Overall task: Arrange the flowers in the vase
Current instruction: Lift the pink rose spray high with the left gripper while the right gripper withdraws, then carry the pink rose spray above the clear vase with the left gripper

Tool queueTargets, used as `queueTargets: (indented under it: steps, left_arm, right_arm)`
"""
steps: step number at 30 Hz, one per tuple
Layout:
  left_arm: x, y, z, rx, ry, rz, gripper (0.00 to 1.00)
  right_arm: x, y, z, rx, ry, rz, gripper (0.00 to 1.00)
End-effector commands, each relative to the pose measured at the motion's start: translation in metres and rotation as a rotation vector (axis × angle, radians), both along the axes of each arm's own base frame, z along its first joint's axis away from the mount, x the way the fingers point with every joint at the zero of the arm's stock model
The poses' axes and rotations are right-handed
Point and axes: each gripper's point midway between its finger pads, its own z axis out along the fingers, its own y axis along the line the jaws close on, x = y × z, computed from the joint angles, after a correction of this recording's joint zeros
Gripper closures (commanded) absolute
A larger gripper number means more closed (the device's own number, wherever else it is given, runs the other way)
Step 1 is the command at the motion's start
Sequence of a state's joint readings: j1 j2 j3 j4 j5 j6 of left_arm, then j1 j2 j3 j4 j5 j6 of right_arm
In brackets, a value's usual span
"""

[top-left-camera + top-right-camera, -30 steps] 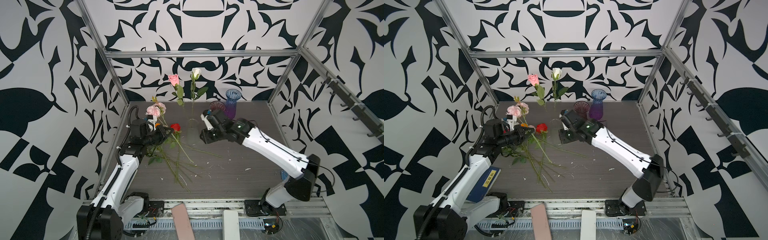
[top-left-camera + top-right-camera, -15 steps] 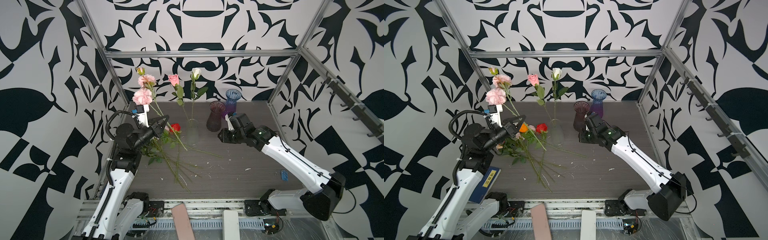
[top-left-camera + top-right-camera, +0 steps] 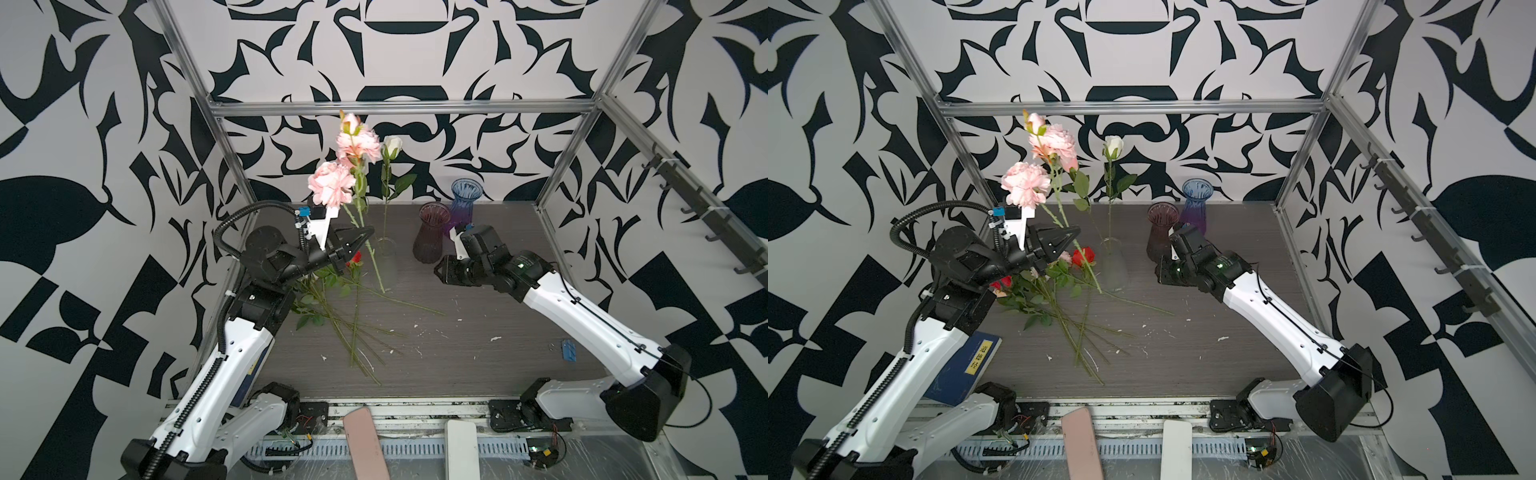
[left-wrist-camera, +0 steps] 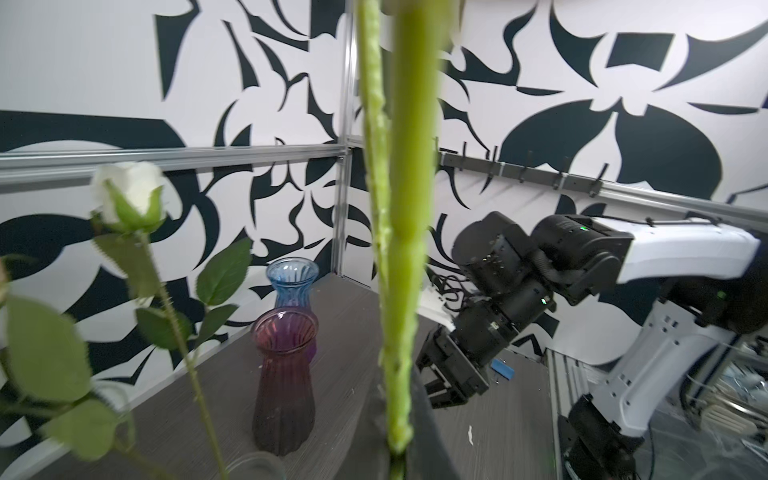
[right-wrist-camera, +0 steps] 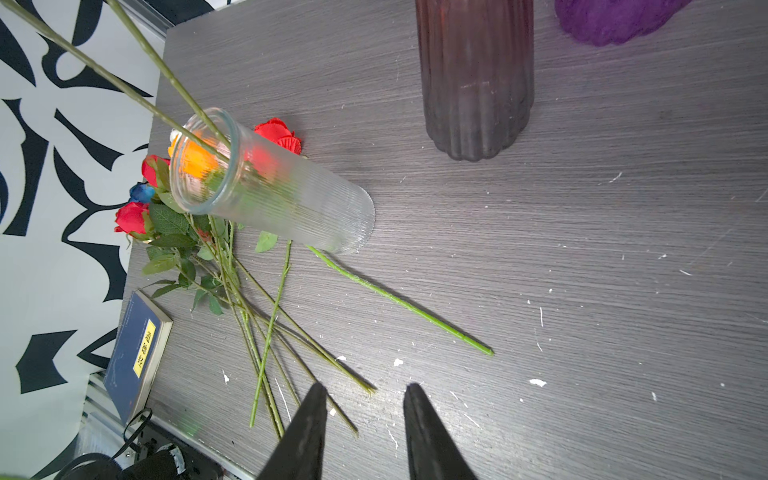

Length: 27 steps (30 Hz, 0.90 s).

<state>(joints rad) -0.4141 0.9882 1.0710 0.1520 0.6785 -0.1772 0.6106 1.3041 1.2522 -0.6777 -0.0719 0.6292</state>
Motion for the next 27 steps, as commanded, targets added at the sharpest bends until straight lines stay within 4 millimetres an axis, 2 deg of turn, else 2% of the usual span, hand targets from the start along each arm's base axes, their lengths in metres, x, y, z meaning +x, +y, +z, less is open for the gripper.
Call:
queueTargets:
  steps: [1,7,14,17,18,20,27]
  left_arm:
    - [0.003,-0.014,-0.005,0.092,-0.094,-0.002,1.0]
    - [0.023,-0.03,0.005,0.112,-0.158,0.025,1.0]
    - [0.07,-0.034,0.005,0.176,-0.221,0.191,1.0]
    - [0.083,-0.035,0.007,0.19,-0.237,0.224,1.0]
    - [0.091,-0.04,-0.001,0.206,-0.224,0.222,1.0]
    - [0.1,-0.045,-0.005,0.211,-0.22,0.219,1.0]
    - [0.117,-0.057,-0.026,0.236,-0.197,0.204,1.0]
  right_arm:
    - [-0.003,-0.003,0.014,0.039,-0.039,-0.002,0.65]
    - [-0.009,-0.009,0.012,0.044,-0.039,-0.008,0.65]
    - [-0.018,-0.026,0.005,0.033,-0.034,-0.043,0.65]
    - [-0.02,-0.033,0.004,0.031,-0.033,-0.058,0.65]
    - [-0.02,-0.035,0.004,0.029,-0.034,-0.065,0.65]
    - [-0.02,-0.04,0.005,0.024,-0.036,-0.075,0.65]
    - [-0.015,-0.051,0.015,0.012,-0.058,-0.089,0.65]
